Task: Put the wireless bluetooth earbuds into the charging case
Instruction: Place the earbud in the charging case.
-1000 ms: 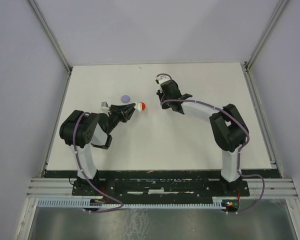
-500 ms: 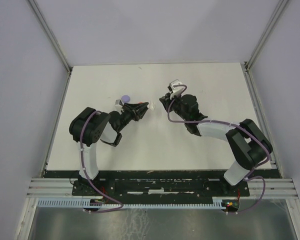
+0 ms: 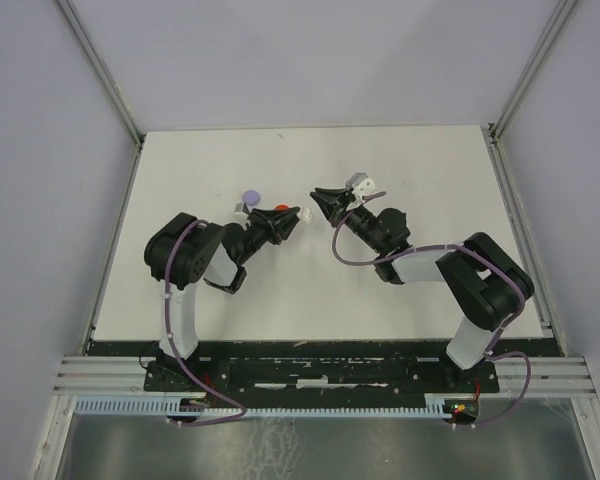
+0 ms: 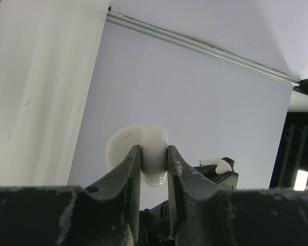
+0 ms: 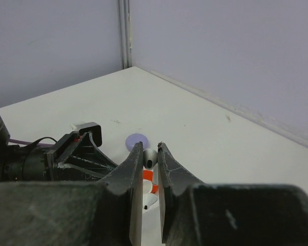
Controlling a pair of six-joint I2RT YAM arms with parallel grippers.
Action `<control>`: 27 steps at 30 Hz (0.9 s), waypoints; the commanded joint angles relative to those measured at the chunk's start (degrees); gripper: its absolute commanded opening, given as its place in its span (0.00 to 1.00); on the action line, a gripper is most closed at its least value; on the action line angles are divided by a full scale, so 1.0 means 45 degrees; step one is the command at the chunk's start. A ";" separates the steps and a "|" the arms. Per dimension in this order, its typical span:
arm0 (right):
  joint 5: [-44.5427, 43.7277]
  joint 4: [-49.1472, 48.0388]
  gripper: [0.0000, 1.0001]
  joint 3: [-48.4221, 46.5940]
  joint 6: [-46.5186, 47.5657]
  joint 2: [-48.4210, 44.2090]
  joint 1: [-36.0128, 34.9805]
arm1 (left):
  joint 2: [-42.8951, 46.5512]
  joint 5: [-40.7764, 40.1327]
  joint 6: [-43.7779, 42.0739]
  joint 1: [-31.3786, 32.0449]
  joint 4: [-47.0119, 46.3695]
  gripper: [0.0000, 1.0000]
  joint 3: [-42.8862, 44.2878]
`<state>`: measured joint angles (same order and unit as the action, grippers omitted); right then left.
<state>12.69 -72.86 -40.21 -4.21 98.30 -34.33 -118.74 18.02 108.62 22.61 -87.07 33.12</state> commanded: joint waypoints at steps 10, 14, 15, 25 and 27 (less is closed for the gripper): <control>0.1780 -0.2189 0.01 0.0211 0.0068 0.0874 -0.0154 | 0.0057 0.0877 0.0223 0.0194 -0.2662 0.03 0.1081; 0.1770 -0.2196 0.01 0.0353 0.0131 0.1035 -0.0233 | 0.0087 0.1105 0.0240 0.0198 -0.2679 0.03 0.1232; 0.1770 -0.2189 0.01 0.0401 0.0153 0.1042 -0.0239 | 0.0110 0.1121 0.0248 0.0196 -0.2680 0.03 0.1242; 0.1421 -0.2176 0.01 0.0731 0.0531 0.1093 -0.0246 | 0.0362 0.1281 0.0225 0.0190 -0.2679 0.03 0.1252; 0.1365 -0.2183 0.01 0.0745 0.0632 0.1087 -0.0243 | 0.0390 0.1374 0.0204 0.0200 -0.2677 0.03 0.1269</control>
<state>19.22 -78.89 -37.01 -2.44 103.09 -35.24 -118.74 22.72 108.62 23.29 -87.09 37.54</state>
